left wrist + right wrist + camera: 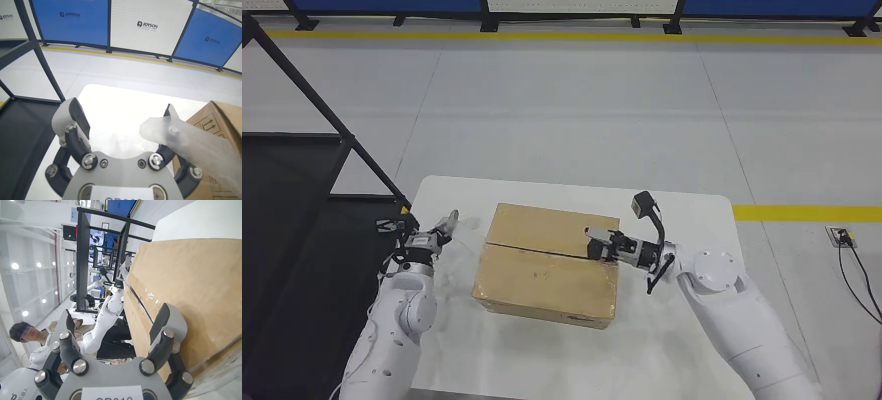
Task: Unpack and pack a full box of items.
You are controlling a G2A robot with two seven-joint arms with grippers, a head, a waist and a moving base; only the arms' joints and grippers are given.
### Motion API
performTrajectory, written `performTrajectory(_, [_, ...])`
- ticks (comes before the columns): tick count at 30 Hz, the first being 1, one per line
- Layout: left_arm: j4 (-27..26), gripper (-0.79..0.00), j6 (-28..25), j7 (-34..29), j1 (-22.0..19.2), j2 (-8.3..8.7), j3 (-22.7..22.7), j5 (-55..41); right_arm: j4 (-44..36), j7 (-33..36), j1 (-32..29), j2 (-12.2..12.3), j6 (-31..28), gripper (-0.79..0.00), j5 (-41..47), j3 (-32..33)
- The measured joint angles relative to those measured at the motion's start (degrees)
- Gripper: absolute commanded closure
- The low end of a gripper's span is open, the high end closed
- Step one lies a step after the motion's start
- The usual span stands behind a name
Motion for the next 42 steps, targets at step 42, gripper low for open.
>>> performTrajectory(42, [-17.9,-0.785,7.4,-3.2,7.4,-0.67,-1.9,-0.1,-2.3,1.3,-4.5,0.8,3.0,-0.785,5.7,3.6])
